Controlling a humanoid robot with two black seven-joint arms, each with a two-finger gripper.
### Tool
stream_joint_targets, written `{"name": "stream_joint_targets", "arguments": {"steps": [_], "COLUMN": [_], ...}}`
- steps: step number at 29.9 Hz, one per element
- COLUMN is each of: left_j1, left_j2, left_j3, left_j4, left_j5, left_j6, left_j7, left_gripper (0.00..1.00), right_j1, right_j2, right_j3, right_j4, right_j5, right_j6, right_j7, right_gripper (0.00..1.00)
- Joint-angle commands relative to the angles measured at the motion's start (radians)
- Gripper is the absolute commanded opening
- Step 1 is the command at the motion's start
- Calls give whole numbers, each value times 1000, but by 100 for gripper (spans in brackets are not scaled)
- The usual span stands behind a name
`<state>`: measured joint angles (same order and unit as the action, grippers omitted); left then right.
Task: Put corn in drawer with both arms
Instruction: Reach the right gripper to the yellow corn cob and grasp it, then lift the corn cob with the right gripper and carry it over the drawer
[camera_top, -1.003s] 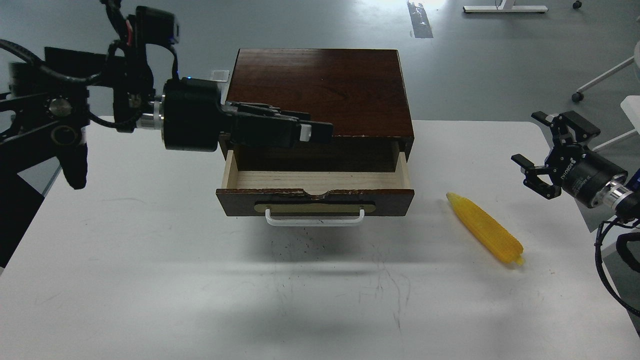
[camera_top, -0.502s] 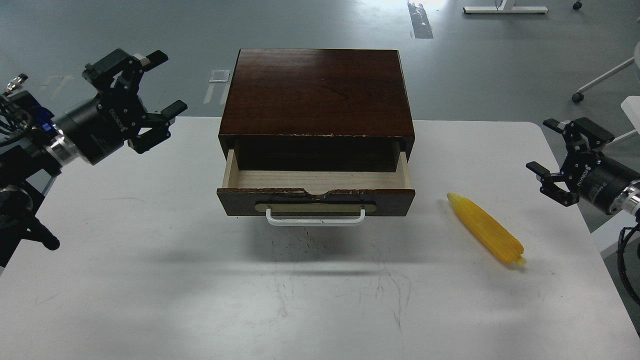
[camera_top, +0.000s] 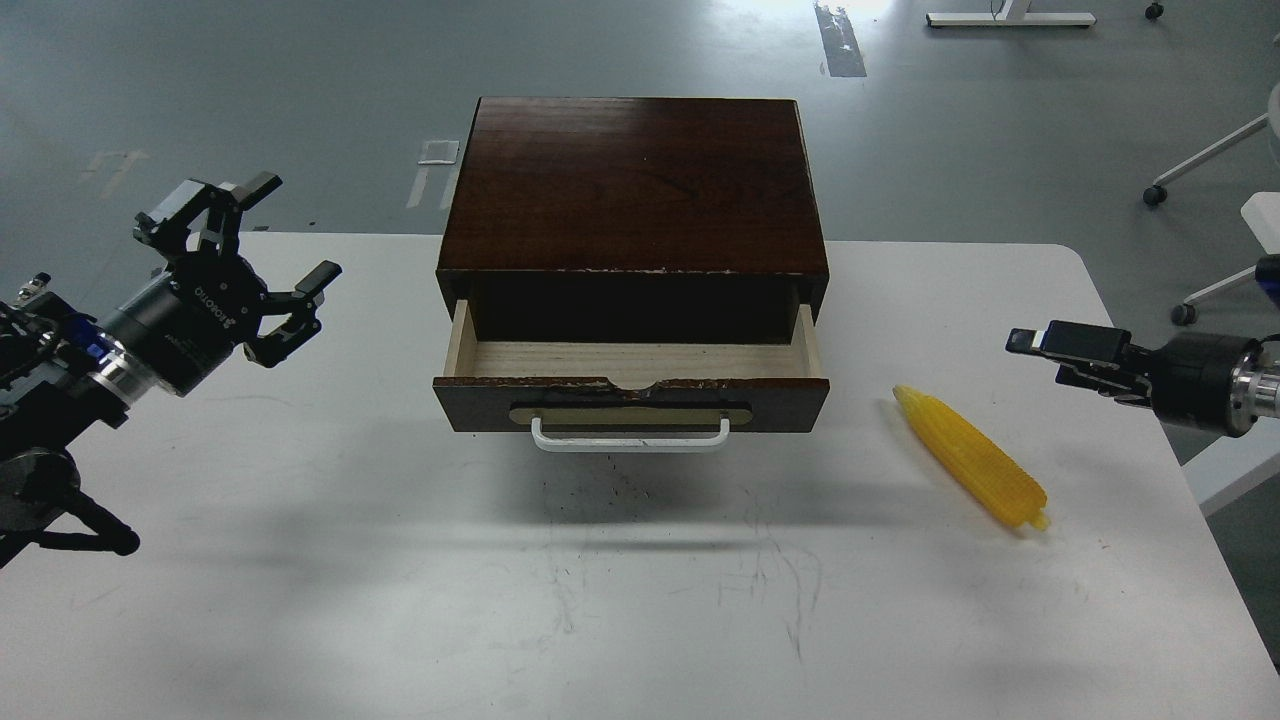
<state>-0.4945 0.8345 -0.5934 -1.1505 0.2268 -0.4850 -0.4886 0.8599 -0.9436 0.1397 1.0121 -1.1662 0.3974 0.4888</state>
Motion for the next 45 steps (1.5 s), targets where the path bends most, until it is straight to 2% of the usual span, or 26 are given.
{"name": "stream_joint_targets", "arguments": {"steps": [1, 10, 14, 18, 19, 21, 22, 23, 25, 27, 29, 31, 37, 40, 45], "left_j1": [1, 2, 2, 2, 2, 1, 1, 1, 2, 1, 1, 1, 1, -1, -1], "left_j2": [1, -6, -15, -17, -17, -15, -15, -15, -15, -15, -15, -15, -12, -11, -11], "left_j3": [-2, -2, -2, -3, -2, -3, -3, -3, -3, -5, -9, -11, -11, -13, -20], "left_j4": [0, -2, -3, -3, -3, -3, -3, -3, -3, -3, -3, -3, -3, -3, -3], "left_j5": [3, 9, 9, 9, 9, 9, 9, 9, 9, 9, 9, 9, 9, 9, 9], "left_j6": [-3, -3, -3, -3, -3, -3, -3, -3, -3, -3, -3, -3, -4, -4, -4], "left_j7": [0, 0, 0, 0, 0, 0, 0, 0, 0, 0, 0, 0, 0, 0, 0], "left_gripper": [99, 99, 99, 99, 99, 99, 99, 99, 99, 99, 99, 99, 99, 99, 99], "right_j1": [2, 41, 70, 82, 84, 85, 85, 85, 84, 87, 91, 111, 258, 483, 713], "right_j2": [23, 97, 140, 150, 155, 161, 161, 163, 161, 161, 160, 154, 106, 63, 75], "right_j3": [-35, -163, -228, -267, -284, -299, -302, -304, -307, -316, -316, -316, -307, -315, -339], "right_j4": [8, -4, -41, -56, -58, -58, -58, -58, -55, -53, -50, -46, 28, 94, 121], "right_j5": [-177, -250, -263, -267, -265, -267, -267, -268, -274, -285, -286, -286, -277, -267, -265], "right_j6": [-45, -69, -121, -124, -126, -130, -134, -135, -135, -135, -137, -137, -140, -134, -124], "right_j7": [0, 0, 0, 0, 0, 0, 0, 0, 0, 0, 0, 0, 0, 0, 0], "right_gripper": [100, 100, 100, 93, 89, 65, 44, 35, 22, 16, 5, 0, 0, 0, 0]}}
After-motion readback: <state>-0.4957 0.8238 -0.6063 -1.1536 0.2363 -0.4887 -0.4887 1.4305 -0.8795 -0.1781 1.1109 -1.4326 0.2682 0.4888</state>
